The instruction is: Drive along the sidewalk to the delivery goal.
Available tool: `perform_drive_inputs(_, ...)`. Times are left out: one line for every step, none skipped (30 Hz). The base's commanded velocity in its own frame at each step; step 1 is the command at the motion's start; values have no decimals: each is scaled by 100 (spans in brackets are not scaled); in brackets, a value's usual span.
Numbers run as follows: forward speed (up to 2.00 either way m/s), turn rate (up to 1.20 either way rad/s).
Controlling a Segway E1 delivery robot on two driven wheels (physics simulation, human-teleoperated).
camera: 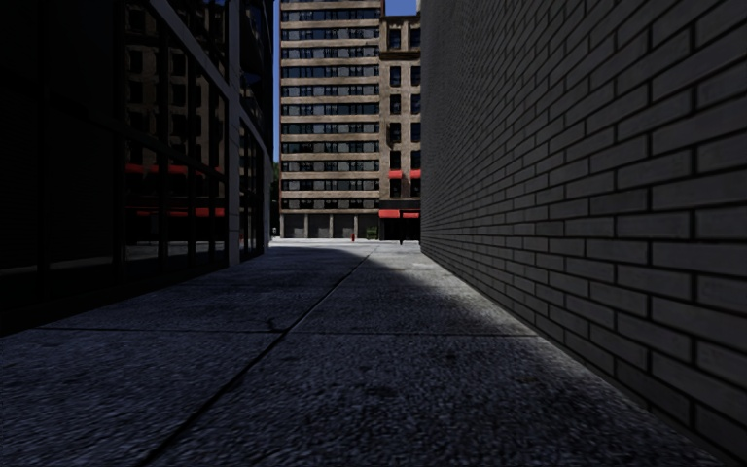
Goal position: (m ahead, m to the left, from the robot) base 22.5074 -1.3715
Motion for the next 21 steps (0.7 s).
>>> perform_drive_inputs(200, 0)
perform_drive_inputs(200, 0)
perform_drive_inputs(200, -74)
perform_drive_inputs(200, -120)
perform_drive_inputs(200, -120)
perform_drive_inputs(200, -119)
perform_drive_inputs(200, -18)
perform_drive_inputs(200, -5)
perform_drive_inputs(200, -5)
perform_drive_inputs(200, -2)
perform_drive_inputs(200, 0)
perform_drive_inputs(200, 0)
perform_drive_inputs(200, 0)
perform_drive_inputs(200, 0)
perform_drive_inputs(200, 0)
perform_drive_inputs(200, 0)
perform_drive_inputs(200, 0)
perform_drive_inputs(200, 0)
perform_drive_inputs(200, 0)
perform_drive_inputs(200, 0)
perform_drive_inputs(200, 0)
